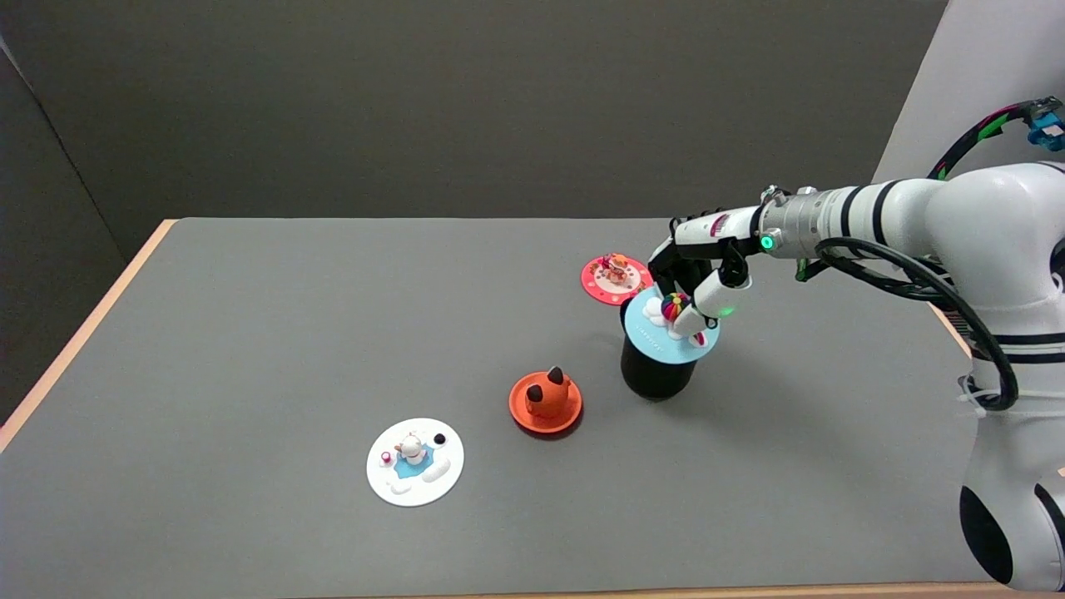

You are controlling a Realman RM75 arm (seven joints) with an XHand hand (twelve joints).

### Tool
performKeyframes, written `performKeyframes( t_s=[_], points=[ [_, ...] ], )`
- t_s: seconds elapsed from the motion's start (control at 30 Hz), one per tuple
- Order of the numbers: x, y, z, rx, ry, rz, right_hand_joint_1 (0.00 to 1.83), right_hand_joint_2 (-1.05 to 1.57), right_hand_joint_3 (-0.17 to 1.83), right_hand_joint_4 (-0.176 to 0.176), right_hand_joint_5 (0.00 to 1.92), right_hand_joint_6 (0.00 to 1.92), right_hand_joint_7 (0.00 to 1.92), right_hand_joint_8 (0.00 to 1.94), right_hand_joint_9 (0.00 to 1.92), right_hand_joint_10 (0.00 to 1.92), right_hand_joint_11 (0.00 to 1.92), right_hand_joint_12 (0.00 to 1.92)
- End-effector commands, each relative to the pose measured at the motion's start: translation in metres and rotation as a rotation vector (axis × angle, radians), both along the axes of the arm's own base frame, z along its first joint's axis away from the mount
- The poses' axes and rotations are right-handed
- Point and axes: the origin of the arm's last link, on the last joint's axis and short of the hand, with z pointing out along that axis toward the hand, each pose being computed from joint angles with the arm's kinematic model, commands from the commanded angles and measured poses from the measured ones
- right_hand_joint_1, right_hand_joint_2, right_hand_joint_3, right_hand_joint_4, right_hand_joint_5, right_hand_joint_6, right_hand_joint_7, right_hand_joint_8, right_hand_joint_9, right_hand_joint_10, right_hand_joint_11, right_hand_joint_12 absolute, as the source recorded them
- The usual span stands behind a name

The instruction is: Place the cup lid with blue sky onto the cup.

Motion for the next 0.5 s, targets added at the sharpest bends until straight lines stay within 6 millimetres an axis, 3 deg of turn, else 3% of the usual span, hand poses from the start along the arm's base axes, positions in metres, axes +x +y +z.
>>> performKeyframes(
  t_s=[0.03, 0.17, 0.5],
  points=[
    [0.0075, -0.0060, -0.0056, 0.016, 0.003, 0.041, 1.01, 1.33, 0.16, 0.041, 0.49, 1.77, 0.52, 1.73, 0.30, 1.45, 0.27, 1.44],
    [0.0073, -0.0073, -0.0088, 0.025, 0.004, 0.039, 1.01, 1.30, 0.22, 0.039, 0.49, 1.77, 0.52, 1.72, 0.27, 1.48, 0.25, 1.47],
    [0.0032, -0.0064, -0.0098, 0.024, -0.003, 0.031, 1.01, 1.33, 0.14, 0.040, 0.51, 1.73, 0.51, 1.71, 0.28, 1.44, 0.27, 1.45]
  ],
)
